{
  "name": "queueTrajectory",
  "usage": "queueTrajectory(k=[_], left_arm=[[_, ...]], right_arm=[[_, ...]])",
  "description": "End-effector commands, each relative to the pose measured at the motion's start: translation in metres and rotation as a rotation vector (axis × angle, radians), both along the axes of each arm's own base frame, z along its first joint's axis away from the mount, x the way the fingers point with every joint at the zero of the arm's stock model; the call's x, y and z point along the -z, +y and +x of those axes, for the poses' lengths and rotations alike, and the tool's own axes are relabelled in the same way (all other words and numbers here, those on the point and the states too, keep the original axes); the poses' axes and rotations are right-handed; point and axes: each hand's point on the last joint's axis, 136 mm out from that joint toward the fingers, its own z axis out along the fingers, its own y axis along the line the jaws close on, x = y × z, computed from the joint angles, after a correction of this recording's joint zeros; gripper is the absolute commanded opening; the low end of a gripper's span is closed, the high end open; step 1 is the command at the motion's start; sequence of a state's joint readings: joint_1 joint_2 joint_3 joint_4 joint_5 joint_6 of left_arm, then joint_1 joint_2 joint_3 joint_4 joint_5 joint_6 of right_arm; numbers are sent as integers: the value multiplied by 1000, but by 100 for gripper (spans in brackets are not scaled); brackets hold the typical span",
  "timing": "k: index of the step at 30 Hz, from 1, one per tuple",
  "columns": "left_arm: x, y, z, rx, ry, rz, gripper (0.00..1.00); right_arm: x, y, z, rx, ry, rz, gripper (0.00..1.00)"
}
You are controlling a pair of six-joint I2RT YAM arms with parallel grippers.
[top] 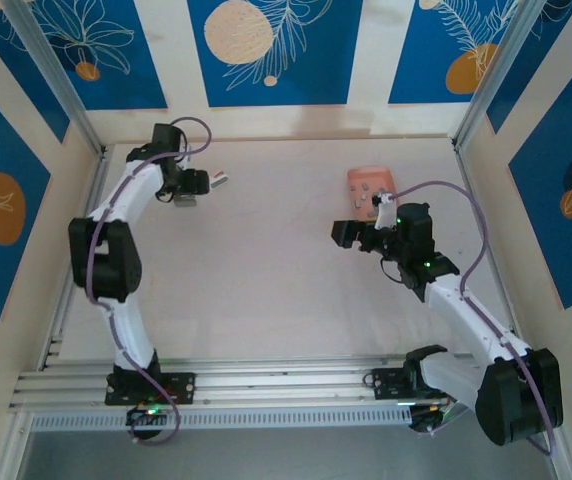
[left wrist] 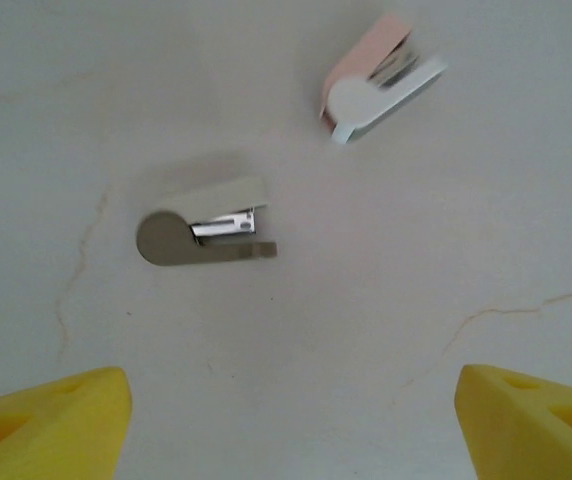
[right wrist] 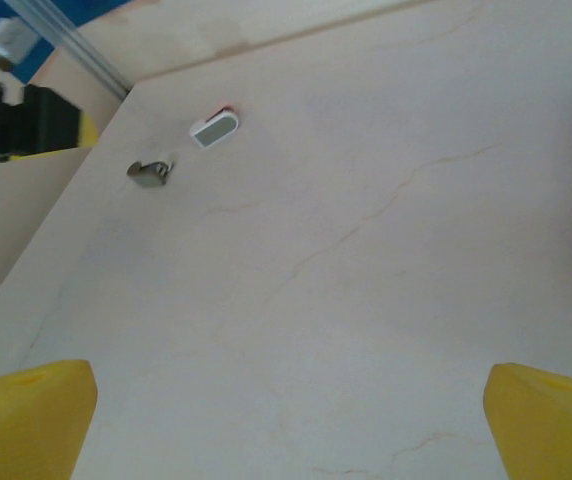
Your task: Load the staples into the stapler
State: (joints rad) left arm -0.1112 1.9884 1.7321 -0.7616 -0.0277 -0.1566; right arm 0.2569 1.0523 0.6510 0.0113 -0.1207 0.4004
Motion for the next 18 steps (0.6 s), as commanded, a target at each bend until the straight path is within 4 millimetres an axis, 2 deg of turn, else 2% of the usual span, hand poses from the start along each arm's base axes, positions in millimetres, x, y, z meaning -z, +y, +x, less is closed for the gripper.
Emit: queueTrajectory(k=[1, 7, 10, 13, 18], left_arm=[[16, 11, -8, -60, 130, 20, 86], [41, 24, 9, -98, 174, 43, 93], [47, 32, 14, -116, 176, 73, 94], [54, 39, 17, -130, 179, 68, 100], [69, 40, 24, -122, 215, 41, 100]], right_arm=[[2, 10, 1, -20, 37, 9, 99], [21, 27, 3, -68, 94, 0, 99], [27, 30, 8, -79, 111, -29, 99], [29, 35, 12, -92, 120, -33, 99], [31, 43, 18, -123, 120, -56, 99]])
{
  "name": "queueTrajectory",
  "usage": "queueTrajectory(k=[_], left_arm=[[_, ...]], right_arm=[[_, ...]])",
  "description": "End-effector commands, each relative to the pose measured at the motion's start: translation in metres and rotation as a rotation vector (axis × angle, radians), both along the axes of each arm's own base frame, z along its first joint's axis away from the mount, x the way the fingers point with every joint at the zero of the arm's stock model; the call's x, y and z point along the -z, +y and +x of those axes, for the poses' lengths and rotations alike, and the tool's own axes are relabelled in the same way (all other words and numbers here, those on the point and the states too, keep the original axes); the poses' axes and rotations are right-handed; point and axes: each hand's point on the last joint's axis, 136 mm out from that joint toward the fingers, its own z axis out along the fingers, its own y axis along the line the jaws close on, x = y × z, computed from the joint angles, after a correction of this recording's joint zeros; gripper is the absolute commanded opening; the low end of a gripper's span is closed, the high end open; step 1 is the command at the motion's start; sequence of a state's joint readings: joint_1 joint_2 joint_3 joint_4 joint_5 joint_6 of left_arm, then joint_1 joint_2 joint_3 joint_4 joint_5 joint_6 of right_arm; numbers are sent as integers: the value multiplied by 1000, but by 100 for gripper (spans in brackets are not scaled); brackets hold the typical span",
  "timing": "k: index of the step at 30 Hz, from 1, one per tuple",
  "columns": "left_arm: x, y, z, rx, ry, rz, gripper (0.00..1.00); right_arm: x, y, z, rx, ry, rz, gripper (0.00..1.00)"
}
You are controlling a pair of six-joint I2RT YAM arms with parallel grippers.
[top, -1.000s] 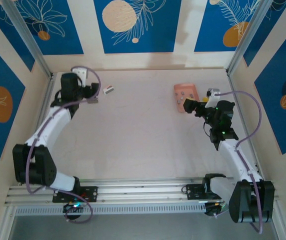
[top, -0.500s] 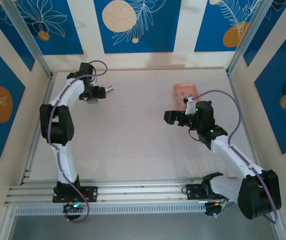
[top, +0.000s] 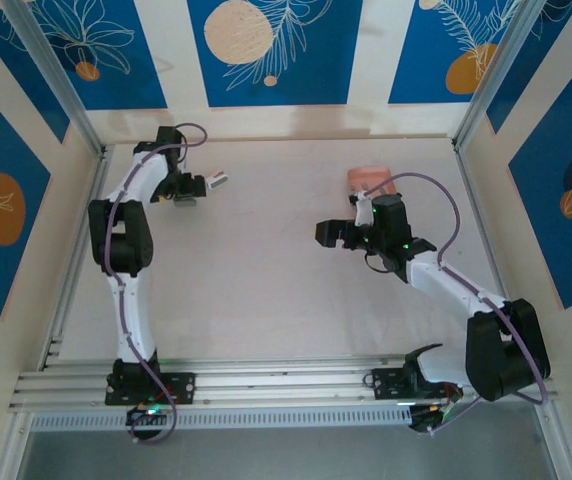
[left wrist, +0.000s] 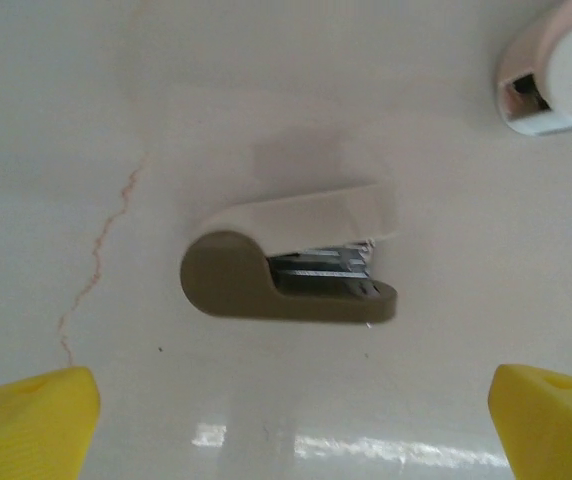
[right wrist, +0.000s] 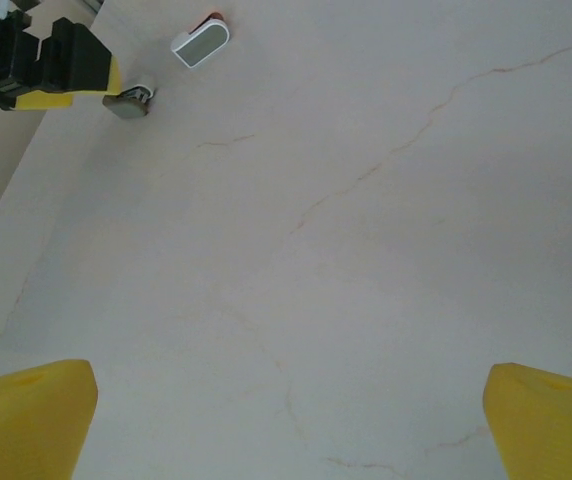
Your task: Load the staples into the stapler
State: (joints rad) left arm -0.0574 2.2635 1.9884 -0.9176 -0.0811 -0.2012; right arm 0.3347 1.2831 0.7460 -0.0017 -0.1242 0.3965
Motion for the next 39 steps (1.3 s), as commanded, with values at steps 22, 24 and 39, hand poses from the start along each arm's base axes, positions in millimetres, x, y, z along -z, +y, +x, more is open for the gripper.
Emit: queueTrajectory(k=[22, 24, 39], left_arm=[[49, 0, 19, 18, 91, -35, 85], [50, 1, 19, 20, 92, -31, 84], [47, 1, 18, 45, 94, -21, 73]], right_arm=[[-14, 22, 6, -115, -43, -58, 99], [-14, 23, 5, -118, -41, -62, 99], [-14, 24, 7, -110, -41, -75, 100]])
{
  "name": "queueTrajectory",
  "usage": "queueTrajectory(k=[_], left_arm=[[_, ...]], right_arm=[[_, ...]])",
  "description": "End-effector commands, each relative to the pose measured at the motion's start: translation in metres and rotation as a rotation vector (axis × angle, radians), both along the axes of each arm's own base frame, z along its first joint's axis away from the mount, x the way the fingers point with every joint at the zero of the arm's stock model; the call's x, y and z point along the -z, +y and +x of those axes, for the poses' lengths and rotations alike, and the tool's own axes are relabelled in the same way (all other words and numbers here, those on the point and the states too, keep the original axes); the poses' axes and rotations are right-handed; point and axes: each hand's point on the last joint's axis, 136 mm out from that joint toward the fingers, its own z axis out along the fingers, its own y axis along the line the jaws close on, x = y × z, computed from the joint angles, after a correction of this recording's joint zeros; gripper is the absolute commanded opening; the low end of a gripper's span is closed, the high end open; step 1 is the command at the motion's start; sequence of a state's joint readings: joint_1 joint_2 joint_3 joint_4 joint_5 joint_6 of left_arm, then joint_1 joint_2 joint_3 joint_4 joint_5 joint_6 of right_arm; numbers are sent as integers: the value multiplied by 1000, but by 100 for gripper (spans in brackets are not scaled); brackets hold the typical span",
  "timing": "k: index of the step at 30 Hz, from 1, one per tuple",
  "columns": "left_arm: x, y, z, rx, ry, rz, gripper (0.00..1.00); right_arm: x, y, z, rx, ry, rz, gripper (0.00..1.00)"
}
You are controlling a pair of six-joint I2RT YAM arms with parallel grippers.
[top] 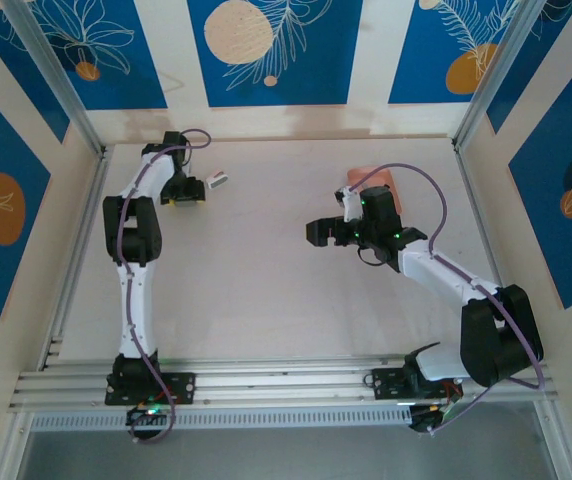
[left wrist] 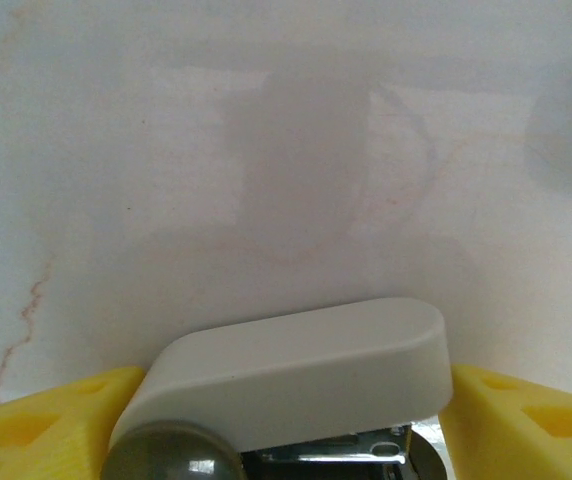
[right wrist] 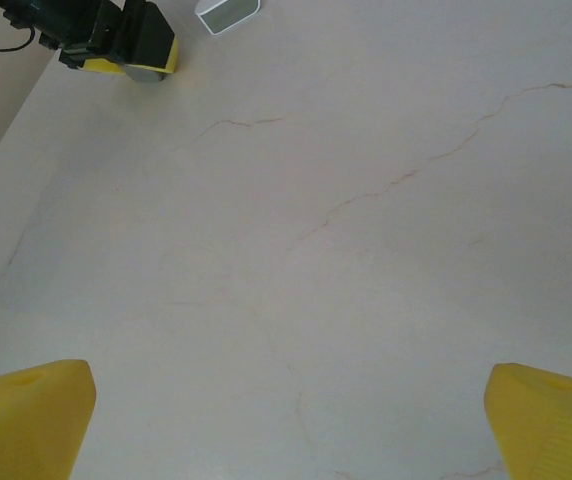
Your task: Load the staples into the stapler
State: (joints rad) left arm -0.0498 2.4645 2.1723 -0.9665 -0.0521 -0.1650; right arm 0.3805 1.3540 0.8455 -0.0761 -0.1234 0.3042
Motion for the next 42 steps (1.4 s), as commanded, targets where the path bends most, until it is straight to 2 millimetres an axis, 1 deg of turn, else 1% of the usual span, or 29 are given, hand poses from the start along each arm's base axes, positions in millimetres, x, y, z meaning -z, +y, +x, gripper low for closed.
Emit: queueTrajectory(k=[1, 4, 10, 12, 15, 18, 21, 22, 25, 29, 31, 32, 35, 36, 38, 40, 42], left_arm=[[0, 4, -4, 13, 26, -5, 72], [-5, 3, -4, 24, 21, -5, 66], [-23, -1, -5, 39, -6, -19, 60], [-32, -4, -8, 48, -20, -28, 58], [-51, -11, -15, 69, -55, -41, 56], [-73, -27, -28, 104, -115, -97, 53], [-97, -47, -49, 175, -200, -152, 52], [-109, -54, -57, 204, -243, -173, 52], [-130, -78, -89, 298, -327, -235, 50], [-164, -120, -135, 487, -503, -373, 48], [-182, -140, -157, 618, -617, -449, 48], [-190, -147, -168, 664, -665, -484, 48], [-212, -167, -196, 797, -782, -580, 46], [-218, -175, -206, 844, -804, -606, 45], [-225, -189, -226, 926, -824, -650, 44], [-228, -204, -248, 1015, -818, -679, 43], [-227, -215, -271, 1106, -798, -704, 42]], right_arm=[[-11, 3, 3, -11, -27, -7, 100], [-13, 2, 3, -4, -33, -9, 100], [-15, 0, 3, 9, -37, -3, 100], [-17, 0, 2, 13, -43, 4, 100], [-21, -1, 1, 21, -57, 19, 99], [-29, 0, -4, 9, -68, 36, 98], [-37, 0, -10, -10, -88, 49, 98], [-41, 1, -13, -18, -101, 54, 98], [-51, 0, -22, -35, -138, 65, 97], [-65, 3, -34, -87, -188, 96, 97], [-74, 11, -46, -169, -231, 112, 96], [-78, 16, -52, -228, -268, 115, 92], [-91, 26, -71, -384, -385, 108, 88], [-95, 29, -76, -426, -426, 99, 86], [-101, 33, -83, -493, -507, 68, 86], [-105, 36, -88, -550, -593, 27, 86], [-108, 40, -93, -616, -681, -18, 85]])
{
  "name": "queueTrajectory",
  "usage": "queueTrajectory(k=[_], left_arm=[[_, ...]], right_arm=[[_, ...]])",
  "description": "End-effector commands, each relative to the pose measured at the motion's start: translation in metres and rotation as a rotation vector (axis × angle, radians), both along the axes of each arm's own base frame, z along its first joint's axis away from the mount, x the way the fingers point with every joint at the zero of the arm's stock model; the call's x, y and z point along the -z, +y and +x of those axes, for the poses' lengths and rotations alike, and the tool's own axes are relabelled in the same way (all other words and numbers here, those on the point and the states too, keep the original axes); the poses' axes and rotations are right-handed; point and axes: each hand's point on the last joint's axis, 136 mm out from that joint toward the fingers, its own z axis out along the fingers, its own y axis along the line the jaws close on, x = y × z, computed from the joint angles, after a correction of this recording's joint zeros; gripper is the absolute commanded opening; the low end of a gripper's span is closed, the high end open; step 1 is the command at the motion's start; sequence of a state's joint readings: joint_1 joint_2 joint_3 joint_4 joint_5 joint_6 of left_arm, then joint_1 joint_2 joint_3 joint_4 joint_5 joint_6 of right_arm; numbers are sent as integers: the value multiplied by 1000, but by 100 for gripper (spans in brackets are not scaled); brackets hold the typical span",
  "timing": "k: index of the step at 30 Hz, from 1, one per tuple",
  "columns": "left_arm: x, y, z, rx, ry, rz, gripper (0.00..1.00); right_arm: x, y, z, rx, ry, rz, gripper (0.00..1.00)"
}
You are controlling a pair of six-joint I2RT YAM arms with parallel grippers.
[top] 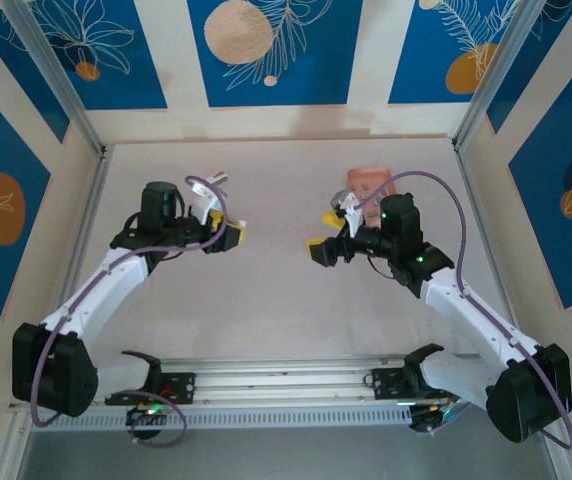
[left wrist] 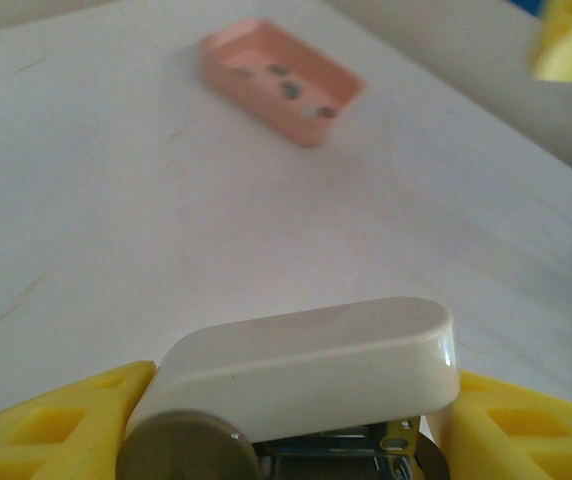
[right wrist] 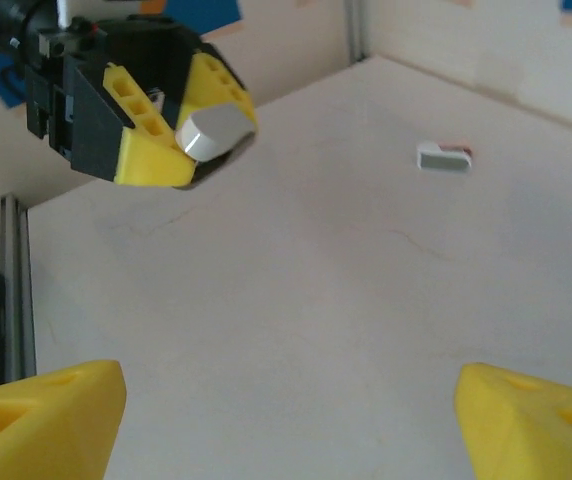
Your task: Load the staples into the stapler
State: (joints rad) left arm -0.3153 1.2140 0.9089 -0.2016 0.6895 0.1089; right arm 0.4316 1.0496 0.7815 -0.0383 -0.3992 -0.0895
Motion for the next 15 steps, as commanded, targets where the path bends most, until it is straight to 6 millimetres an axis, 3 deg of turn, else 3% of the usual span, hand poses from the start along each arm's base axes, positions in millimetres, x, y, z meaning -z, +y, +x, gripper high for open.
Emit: queueTrajectory(k=[1, 7, 15], left_arm=[[-20, -27, -46, 246, -112, -53, 42], [-20, -35, -94, 430, -87, -66, 41], [-23, -29, -125, 567, -144, -7, 42]], right_arm=[[-13, 11, -17, -165, -252, -68, 83], [-16, 31, -40, -361, -553, -152, 73], [-12, 66, -81, -601, -929, -214, 69]])
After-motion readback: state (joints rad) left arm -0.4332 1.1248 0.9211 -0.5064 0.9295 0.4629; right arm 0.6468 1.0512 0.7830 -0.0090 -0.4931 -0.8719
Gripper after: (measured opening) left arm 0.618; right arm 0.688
